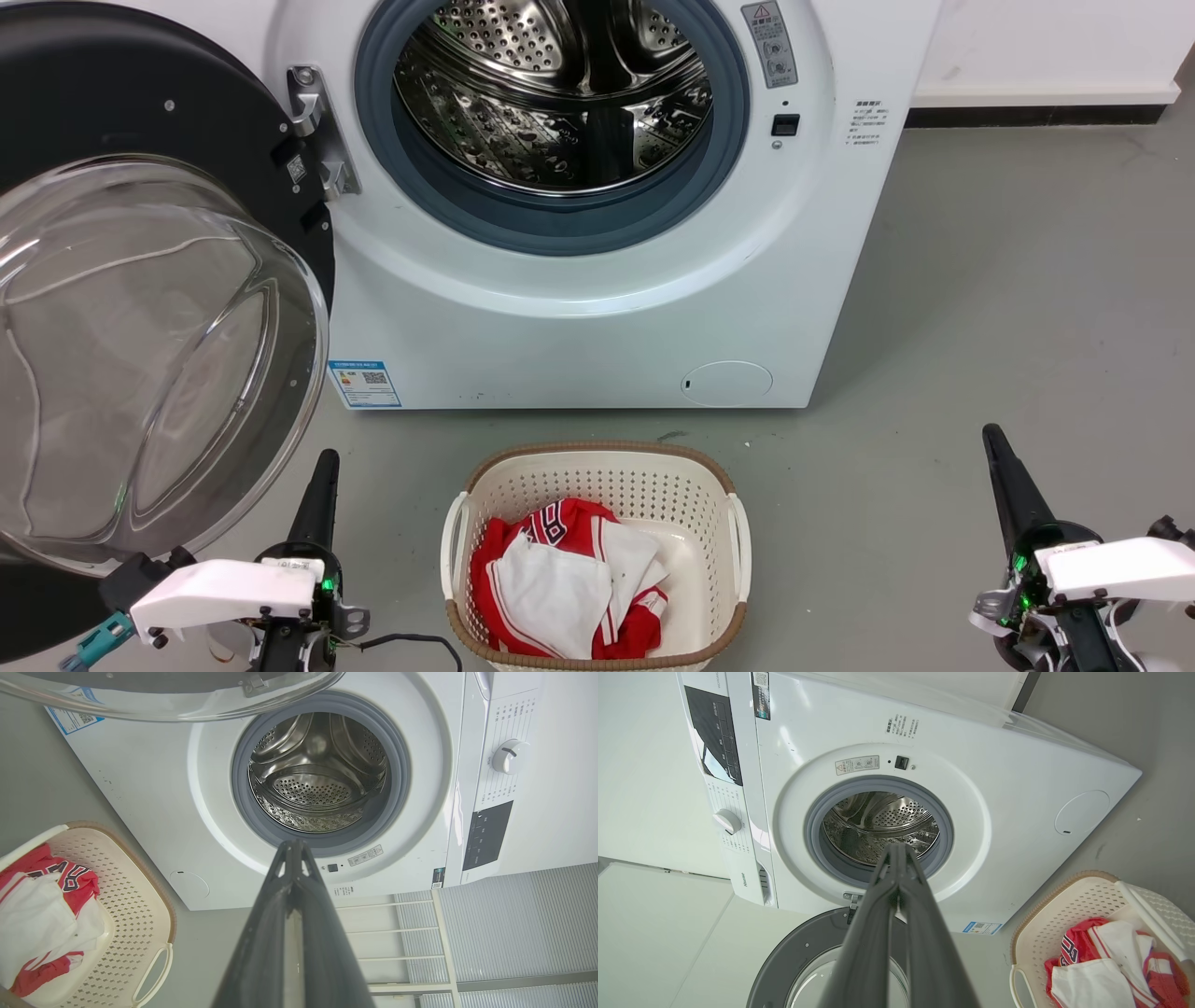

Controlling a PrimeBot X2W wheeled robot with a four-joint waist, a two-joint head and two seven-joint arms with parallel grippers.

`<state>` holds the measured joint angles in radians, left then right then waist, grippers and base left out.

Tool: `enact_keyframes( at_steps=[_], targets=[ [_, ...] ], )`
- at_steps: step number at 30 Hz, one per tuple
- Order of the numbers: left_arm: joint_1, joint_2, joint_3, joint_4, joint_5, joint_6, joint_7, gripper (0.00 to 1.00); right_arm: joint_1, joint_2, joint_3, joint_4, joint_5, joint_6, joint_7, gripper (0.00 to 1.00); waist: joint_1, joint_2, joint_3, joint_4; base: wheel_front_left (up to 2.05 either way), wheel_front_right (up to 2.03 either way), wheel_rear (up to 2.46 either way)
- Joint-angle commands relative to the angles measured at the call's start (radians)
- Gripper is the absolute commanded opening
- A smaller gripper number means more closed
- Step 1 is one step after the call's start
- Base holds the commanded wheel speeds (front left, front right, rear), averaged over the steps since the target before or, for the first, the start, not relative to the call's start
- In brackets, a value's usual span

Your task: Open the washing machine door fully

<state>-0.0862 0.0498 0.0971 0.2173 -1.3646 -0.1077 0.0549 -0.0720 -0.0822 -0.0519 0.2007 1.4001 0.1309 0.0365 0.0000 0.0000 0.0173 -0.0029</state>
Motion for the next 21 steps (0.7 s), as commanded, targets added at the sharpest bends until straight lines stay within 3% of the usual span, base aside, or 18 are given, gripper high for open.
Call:
enact_keyframes(
  at_steps=[1, 21],
  targets=[
    [-0.017, 0.001, 0.002, -0.001, -0.019, -0.008, 0.005, 0.00, -0.018, -0.002, -0.003, 0.002, 0.021, 0.000, 0.004, 0.00, 0.0000, 0.0000, 0.000, 0.000, 0.00, 0.00, 0.00],
    [-0.023, 0.001, 0.015, 0.021, -0.178, -0.020, 0.045, 0.00, -0.034, 0.003, -0.018, 0.031, 0.176, 0.000, 0.034, 0.00, 0.0000, 0.0000, -0.009, 0.002, 0.00, 0.00, 0.00]
  ],
)
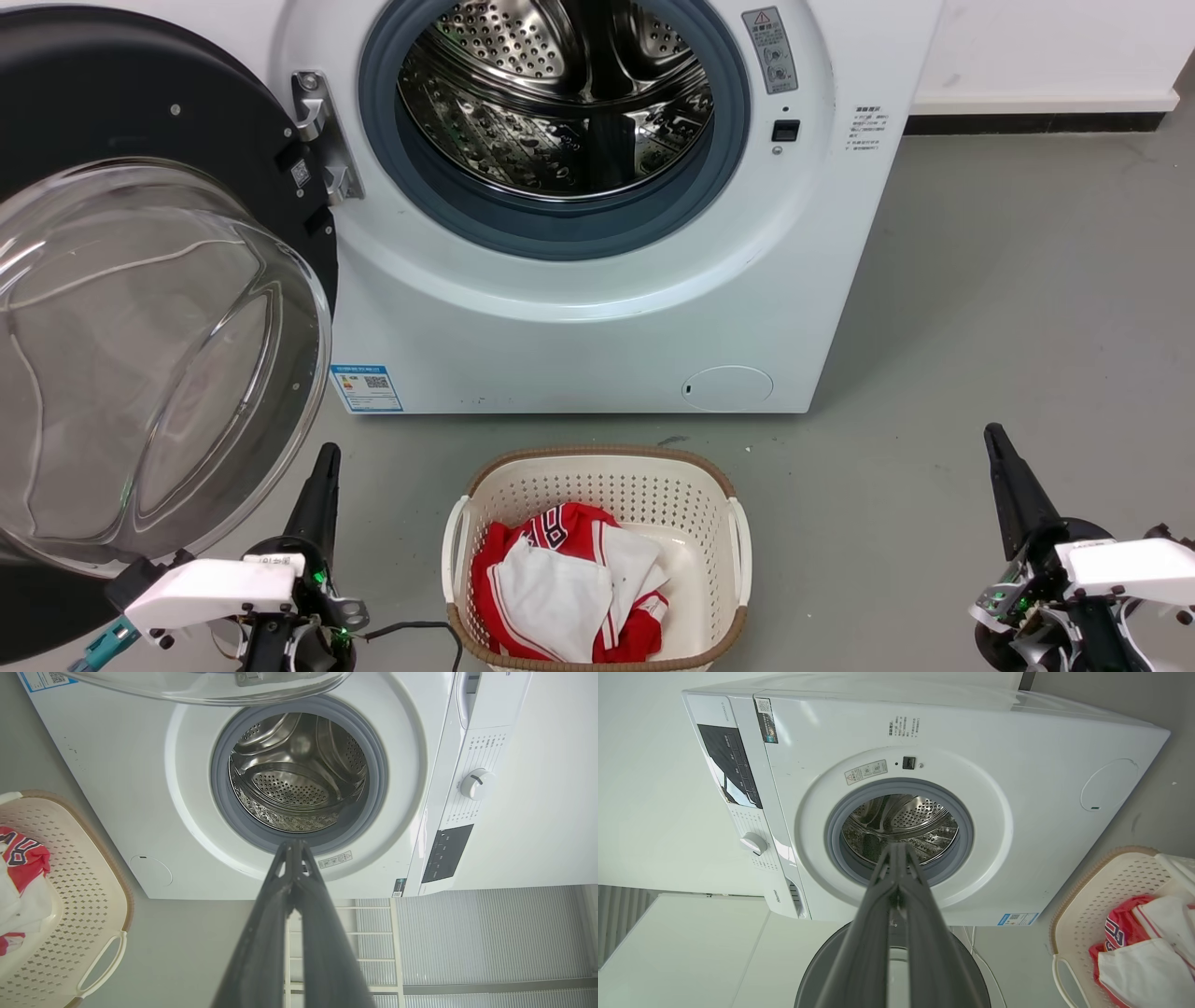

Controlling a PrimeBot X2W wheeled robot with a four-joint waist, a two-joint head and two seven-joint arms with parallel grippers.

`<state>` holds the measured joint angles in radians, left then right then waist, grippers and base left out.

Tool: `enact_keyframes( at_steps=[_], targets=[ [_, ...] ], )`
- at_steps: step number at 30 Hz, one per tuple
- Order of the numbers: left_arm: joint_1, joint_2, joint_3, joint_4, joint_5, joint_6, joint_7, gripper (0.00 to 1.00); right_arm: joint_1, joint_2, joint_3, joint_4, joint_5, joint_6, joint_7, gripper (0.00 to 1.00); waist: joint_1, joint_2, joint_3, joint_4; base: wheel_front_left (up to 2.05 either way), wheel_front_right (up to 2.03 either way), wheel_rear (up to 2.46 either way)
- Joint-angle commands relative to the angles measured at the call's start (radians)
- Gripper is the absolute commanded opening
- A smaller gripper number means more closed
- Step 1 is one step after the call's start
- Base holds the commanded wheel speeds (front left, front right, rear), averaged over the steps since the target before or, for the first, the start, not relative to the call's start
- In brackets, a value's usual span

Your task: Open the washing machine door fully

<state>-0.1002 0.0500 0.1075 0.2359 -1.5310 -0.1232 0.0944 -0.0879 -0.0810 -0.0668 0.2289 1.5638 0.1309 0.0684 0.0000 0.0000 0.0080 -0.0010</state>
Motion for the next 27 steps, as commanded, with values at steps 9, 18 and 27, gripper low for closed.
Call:
enact_keyframes(
  at_steps=[9, 18, 27],
  targets=[
    [-0.013, 0.001, 0.009, 0.010, -0.075, -0.010, 0.020, 0.00, -0.021, 0.004, -0.009, 0.015, 0.075, 0.000, 0.015, 0.00, 0.0000, 0.0000, -0.004, 0.001, 0.00, 0.00, 0.00],
    [-0.012, 0.001, 0.009, 0.011, -0.082, -0.010, 0.023, 0.00, -0.023, 0.007, -0.014, 0.016, 0.077, 0.000, 0.020, 0.00, 0.0000, 0.0000, -0.005, 0.001, 0.00, 0.00, 0.00],
    [-0.012, 0.001, 0.009, 0.011, -0.082, -0.010, 0.023, 0.00, -0.024, 0.010, -0.017, 0.017, 0.074, 0.000, 0.023, 0.00, 0.0000, 0.0000, -0.005, 0.001, 0.00, 0.00, 0.00]
  ],
)
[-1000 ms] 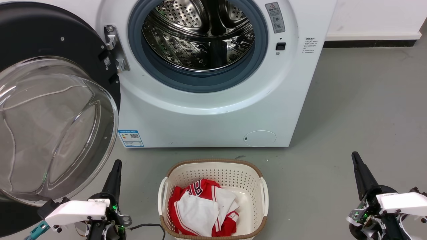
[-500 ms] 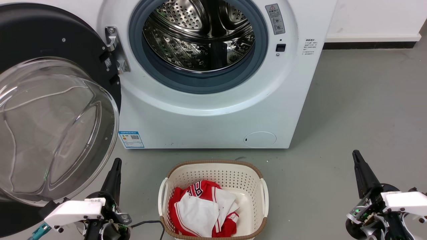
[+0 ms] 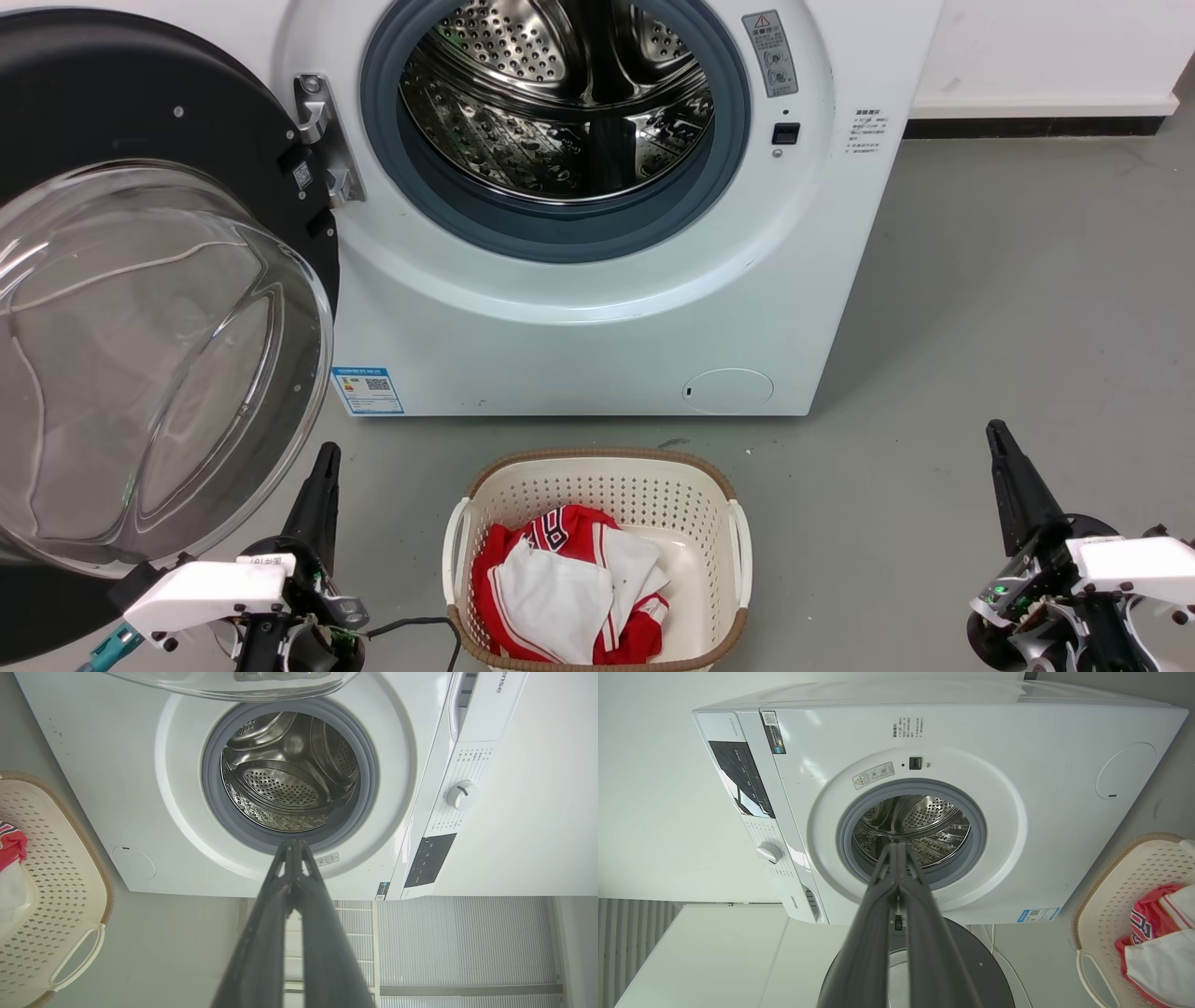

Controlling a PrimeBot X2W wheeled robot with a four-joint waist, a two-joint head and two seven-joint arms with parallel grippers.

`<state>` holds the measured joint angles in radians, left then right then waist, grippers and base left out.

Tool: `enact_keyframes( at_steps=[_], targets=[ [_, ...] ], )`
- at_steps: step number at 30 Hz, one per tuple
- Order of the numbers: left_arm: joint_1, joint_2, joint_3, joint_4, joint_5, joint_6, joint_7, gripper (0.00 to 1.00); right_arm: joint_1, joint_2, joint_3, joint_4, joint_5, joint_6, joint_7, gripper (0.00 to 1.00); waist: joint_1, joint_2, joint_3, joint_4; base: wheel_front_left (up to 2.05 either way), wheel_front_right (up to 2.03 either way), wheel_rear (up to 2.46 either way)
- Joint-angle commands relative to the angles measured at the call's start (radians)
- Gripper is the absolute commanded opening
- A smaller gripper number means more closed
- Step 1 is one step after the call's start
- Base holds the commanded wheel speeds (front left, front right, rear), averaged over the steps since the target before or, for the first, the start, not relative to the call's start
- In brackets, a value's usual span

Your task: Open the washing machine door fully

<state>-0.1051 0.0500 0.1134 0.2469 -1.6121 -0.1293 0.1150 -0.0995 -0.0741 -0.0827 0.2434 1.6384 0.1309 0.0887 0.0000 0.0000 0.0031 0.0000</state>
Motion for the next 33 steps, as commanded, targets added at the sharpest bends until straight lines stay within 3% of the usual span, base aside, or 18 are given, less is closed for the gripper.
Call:
enact_keyframes(
  at_steps=[1, 33],
  targets=[
    [-0.007, 0.001, 0.003, 0.000, -0.001, -0.004, 0.002, 0.00, -0.012, 0.003, -0.002, 0.002, -0.001, 0.000, 0.003, 0.00, 0.0000, 0.0000, 0.000, 0.000, 0.00, 0.00, 0.00],
    [-0.007, 0.000, 0.003, 0.000, -0.001, -0.004, 0.002, 0.00, -0.014, 0.010, -0.012, 0.003, -0.011, 0.000, 0.011, 0.00, 0.0000, 0.0000, 0.000, 0.000, 0.00, 0.00, 0.00]
  ],
)
